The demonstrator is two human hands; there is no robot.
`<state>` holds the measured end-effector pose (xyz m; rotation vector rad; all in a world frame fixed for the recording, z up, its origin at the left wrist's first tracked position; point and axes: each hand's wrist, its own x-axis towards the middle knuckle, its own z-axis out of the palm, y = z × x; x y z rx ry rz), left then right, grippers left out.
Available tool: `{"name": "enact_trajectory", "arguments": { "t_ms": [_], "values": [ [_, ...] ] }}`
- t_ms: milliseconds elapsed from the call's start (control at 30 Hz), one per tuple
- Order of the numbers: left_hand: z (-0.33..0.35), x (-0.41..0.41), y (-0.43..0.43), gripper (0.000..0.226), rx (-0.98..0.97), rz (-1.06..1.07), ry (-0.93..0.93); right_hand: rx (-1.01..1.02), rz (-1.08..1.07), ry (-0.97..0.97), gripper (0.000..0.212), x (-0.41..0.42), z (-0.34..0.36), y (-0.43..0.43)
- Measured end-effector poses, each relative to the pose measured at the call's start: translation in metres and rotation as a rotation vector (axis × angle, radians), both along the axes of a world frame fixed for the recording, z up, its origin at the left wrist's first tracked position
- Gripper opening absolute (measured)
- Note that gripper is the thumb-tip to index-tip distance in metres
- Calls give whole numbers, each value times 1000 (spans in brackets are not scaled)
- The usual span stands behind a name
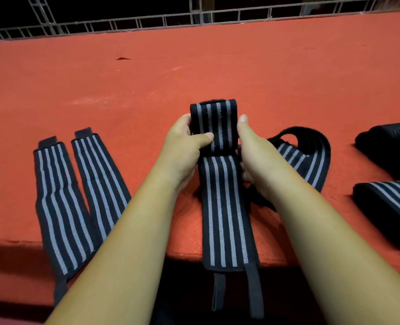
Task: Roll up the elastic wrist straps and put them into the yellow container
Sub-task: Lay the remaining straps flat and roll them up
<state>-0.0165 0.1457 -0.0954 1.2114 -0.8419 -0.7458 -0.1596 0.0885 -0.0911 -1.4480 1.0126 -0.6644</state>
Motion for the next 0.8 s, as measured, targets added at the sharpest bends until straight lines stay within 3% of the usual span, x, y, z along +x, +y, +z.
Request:
{"name": "enact_trajectory", "arguments": {
  "t_ms": [200, 300, 433, 533, 667, 800],
  "values": [
    [-4, 4, 5, 43, -76, -117, -111, 156, 82, -246, 83, -11, 3, -9],
    [-2, 2, 10, 51, -57, -169, -165, 199, 127, -312, 87, -18, 6, -11],
    [1, -2, 16, 61, -39, -192, -172, 155, 61, -360, 21, -17, 9, -6],
    [8, -2, 18, 71, 18, -152, -52, 118, -76, -402, 37, -16, 10, -6],
    [10, -7, 19, 41, 105, -127, 149, 28, -121, -389, 52, -19, 10, -9],
    [2, -23, 17, 64, 213, -285, 76, -172, -118, -212, 69, -16, 12, -5]
  ]
}}
